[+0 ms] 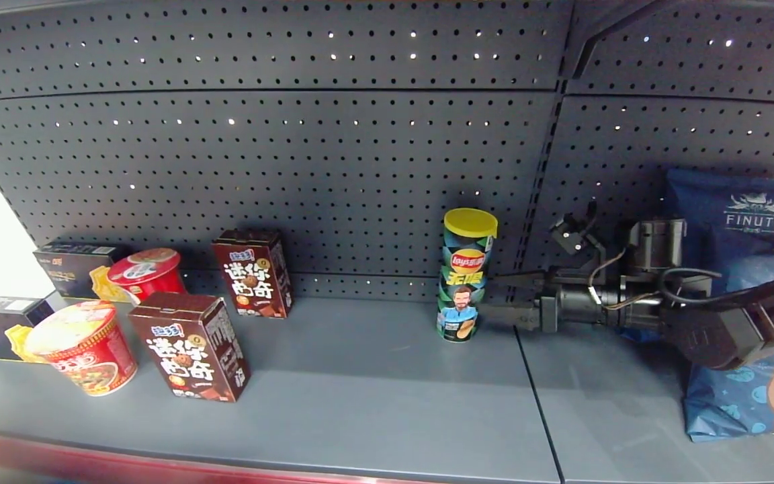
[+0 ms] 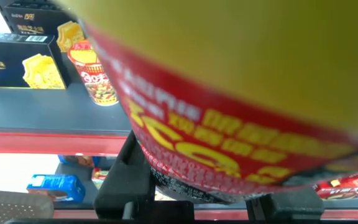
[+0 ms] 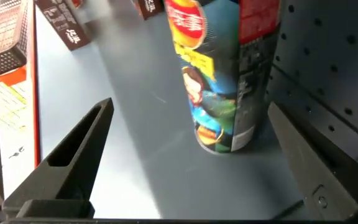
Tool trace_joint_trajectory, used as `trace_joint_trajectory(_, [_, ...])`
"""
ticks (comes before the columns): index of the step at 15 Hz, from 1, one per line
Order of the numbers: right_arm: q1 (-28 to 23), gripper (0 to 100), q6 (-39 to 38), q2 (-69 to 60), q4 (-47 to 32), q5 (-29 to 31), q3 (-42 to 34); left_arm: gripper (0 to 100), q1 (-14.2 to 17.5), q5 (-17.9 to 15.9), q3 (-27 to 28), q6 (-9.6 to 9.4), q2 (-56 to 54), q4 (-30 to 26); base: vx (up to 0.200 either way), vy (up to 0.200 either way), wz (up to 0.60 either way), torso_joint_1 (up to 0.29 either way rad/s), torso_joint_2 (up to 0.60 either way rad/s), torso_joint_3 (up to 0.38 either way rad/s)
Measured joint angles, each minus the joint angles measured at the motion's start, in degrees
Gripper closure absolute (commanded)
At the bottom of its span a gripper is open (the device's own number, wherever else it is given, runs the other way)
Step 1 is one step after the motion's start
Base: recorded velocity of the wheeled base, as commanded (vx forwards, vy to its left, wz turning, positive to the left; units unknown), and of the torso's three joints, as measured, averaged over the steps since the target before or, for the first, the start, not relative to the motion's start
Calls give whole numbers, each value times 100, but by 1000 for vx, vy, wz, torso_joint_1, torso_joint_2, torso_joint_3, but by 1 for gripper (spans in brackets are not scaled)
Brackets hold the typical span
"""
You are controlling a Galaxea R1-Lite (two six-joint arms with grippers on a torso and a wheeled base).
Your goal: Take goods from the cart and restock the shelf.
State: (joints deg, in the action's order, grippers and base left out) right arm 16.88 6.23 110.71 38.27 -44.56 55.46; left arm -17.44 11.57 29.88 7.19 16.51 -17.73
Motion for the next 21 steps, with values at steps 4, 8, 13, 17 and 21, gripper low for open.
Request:
trace_joint_trajectory(4, [11,0,6,466,29,-145,380,100,-5,0,0,0,-61,-6,0,0,0,0,0,0])
trace_joint_trajectory(8, [15,0,0,824,21,-173,767,100,-5,2,-22,0,-74,-20,0,0,0,0,0,0])
trace_joint_trajectory(13, [157,0,-7,1204,33,-176,1042,100,2,2,-20,0,-78,-22,0,0,0,0,0,0])
trace_joint_trajectory(17, [254,0,-40,1442,11,-169,1334,100,11,0,-117,0,-88,-26,0,0,0,0,0,0])
trace_joint_trajectory(21, [299,100,-183,1577,29,-167,1497,100,22,4,-188,0,-140,-22,0,0,0,0,0,0])
